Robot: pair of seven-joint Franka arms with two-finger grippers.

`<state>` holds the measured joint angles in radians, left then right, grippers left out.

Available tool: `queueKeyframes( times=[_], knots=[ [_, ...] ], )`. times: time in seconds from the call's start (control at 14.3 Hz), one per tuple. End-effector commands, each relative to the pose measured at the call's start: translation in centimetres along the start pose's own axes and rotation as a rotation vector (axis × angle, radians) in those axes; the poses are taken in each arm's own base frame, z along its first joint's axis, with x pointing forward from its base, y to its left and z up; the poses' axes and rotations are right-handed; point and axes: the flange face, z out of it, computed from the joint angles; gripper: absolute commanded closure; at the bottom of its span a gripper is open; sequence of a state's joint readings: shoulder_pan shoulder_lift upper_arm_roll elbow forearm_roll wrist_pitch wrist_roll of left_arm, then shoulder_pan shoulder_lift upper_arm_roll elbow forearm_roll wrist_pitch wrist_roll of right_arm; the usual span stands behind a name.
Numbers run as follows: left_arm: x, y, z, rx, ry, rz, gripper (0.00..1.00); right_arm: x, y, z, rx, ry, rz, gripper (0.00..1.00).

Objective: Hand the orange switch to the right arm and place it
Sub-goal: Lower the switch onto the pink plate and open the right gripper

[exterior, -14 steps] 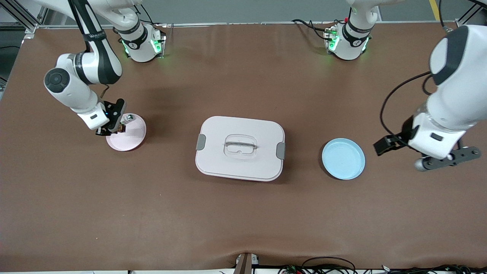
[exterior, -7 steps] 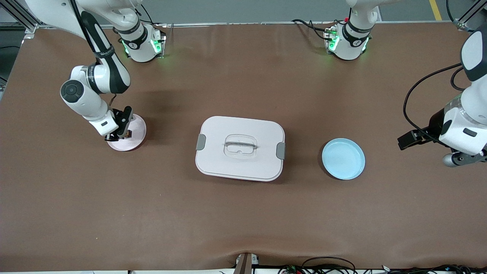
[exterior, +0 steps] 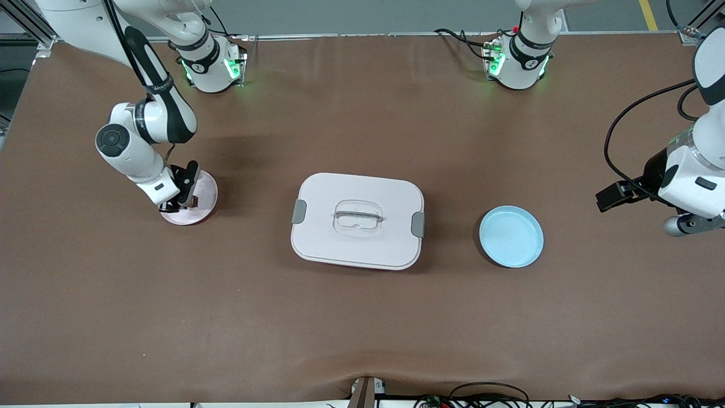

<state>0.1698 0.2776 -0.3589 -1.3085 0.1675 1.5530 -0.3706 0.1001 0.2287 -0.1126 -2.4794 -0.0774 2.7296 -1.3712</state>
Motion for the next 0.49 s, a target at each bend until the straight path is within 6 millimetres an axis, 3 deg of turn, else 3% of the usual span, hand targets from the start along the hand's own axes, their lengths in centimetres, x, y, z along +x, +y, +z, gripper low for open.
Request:
queueKeyframes(
  times=[0.0,0.35,0.42],
  knots=[
    [-1.0,-0.4,-0.9,0.014,-0.005,0.022,0.00,-0.4,-0.1,0.4,-0.007,-0.001,-0.022,0.99],
    [-1.5,-0.8,-1.8,0.018,-0.004,0.039,0.00,-0.3,-0.2,1.0,-0.004,-0.002,-0.023,0.95],
    [-1.5,-1.7,-2.3,0.016,0.004,0.026,0.00,-0.3,-0.2,1.0,-0.003,-0.001,-0.020,0.91]
  ],
)
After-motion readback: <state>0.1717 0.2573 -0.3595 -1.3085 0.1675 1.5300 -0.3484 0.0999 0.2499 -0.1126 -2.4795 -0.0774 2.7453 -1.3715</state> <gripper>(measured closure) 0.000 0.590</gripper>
